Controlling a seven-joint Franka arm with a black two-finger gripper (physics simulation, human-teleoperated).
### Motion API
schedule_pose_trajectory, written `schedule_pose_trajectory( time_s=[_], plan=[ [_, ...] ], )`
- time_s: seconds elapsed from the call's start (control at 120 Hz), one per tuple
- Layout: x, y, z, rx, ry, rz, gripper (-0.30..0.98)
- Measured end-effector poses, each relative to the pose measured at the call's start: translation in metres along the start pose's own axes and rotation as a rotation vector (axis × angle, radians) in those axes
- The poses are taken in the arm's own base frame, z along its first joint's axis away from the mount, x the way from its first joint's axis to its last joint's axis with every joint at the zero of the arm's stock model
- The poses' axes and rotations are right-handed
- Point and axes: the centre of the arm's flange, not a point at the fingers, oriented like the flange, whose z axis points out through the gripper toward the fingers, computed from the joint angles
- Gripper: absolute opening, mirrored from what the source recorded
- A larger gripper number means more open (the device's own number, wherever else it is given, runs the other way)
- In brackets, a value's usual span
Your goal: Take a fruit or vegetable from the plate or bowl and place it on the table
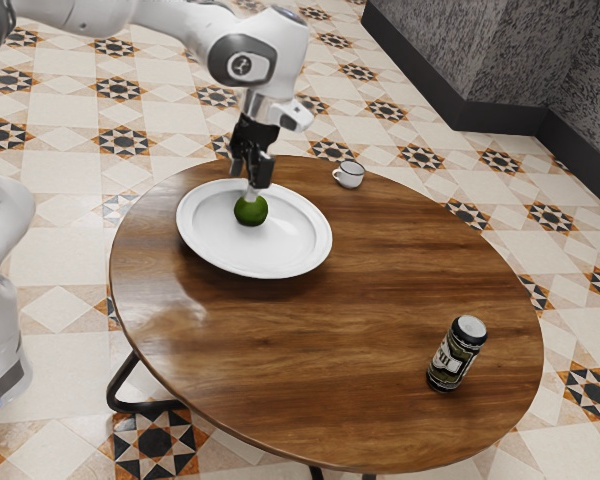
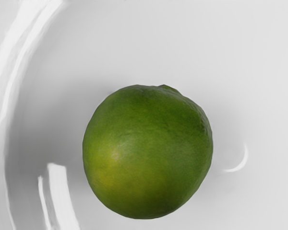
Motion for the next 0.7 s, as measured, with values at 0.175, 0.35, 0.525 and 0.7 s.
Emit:
schedule_pose_trajectory(
  time_s=[0.175, 0.35, 0.525, 0.7],
  plan=[
    [0.006, 0.010, 0.004, 0.010, 0.000, 0.018, 0.69],
    [0.012, 0.005, 0.014, 0.022, -0.013, 0.004, 0.69],
    [0.022, 0.010, 0.029, 0.044, -0.032, 0.004, 0.69],
    [0.030, 0.013, 0.041, 0.060, -0.039, 0.000, 0.69]
  ],
)
